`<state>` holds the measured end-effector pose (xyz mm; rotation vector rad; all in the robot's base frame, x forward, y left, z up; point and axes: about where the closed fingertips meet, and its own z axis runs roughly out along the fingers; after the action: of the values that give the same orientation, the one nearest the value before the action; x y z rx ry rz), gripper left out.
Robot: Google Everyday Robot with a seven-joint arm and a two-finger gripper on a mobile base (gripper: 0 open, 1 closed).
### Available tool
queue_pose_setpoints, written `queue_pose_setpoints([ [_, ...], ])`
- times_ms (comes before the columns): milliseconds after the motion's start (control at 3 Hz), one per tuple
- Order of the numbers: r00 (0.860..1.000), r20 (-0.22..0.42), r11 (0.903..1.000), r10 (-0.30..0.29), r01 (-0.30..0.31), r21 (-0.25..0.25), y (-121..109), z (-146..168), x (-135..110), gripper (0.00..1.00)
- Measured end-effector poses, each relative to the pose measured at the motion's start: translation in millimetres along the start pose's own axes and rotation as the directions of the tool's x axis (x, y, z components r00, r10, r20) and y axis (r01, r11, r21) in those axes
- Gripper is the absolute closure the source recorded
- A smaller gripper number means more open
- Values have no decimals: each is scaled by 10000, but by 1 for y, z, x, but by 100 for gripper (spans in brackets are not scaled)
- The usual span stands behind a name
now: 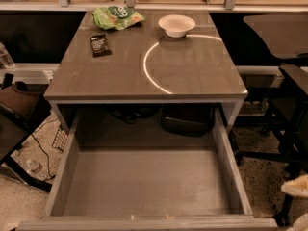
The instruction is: Close top drawer
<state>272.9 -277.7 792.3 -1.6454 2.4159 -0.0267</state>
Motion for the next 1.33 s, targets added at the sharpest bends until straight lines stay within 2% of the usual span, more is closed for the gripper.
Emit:
queue_pose_setpoints([
  [333, 9995, -259, 9989, 198, -209, -417, 33, 33, 17, 63],
  [667, 9971, -756, 9971, -109, 51, -761, 69, 69, 30, 94],
  [1000, 9973, -735, 9968, -91, 32, -802, 68, 69, 30, 100],
  [1333, 9973, -735, 9968, -91, 32, -803, 68, 69, 30, 100],
])
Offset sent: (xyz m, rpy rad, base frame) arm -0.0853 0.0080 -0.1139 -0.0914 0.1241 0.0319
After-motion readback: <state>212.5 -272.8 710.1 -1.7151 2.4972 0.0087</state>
